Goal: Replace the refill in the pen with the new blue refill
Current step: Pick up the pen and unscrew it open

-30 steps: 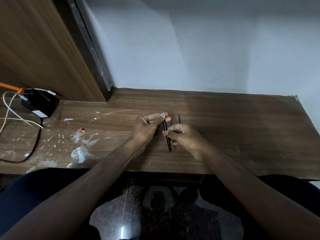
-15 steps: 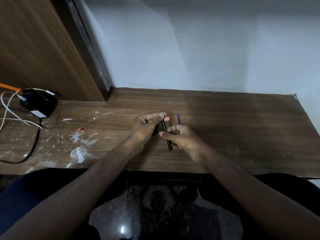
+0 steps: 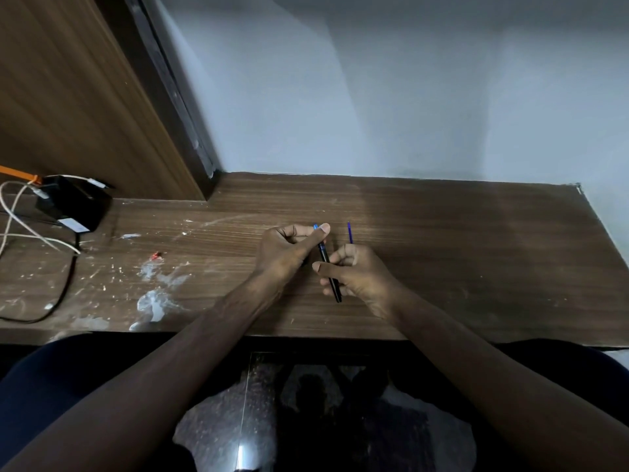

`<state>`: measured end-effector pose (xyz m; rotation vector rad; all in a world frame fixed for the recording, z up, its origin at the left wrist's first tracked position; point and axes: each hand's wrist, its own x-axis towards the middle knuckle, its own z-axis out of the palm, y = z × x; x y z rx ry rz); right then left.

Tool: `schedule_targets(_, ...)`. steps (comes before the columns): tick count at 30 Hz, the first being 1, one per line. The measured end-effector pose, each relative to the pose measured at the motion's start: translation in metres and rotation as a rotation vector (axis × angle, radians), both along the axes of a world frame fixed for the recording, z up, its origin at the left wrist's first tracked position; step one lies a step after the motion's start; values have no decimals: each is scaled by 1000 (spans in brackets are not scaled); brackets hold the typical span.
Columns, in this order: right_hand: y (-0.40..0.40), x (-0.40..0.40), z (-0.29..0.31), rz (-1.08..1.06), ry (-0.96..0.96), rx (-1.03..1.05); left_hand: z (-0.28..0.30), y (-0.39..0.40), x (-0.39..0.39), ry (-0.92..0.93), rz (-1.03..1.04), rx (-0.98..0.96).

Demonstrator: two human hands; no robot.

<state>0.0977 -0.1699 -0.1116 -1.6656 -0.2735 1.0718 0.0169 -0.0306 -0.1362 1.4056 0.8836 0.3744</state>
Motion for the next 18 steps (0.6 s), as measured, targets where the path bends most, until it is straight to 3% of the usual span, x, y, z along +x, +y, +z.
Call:
schedule_targets(7,0,5,-1,-41,7,23,4,0,2,-64,-231,-107)
schedule_targets(13,-4,2,-5,13,-18,-3,-1,8,3,-55,-32,-18)
schedule_targets(18,-5,2,-8,73,-9,10,-4,15,4,-19,-13,-44)
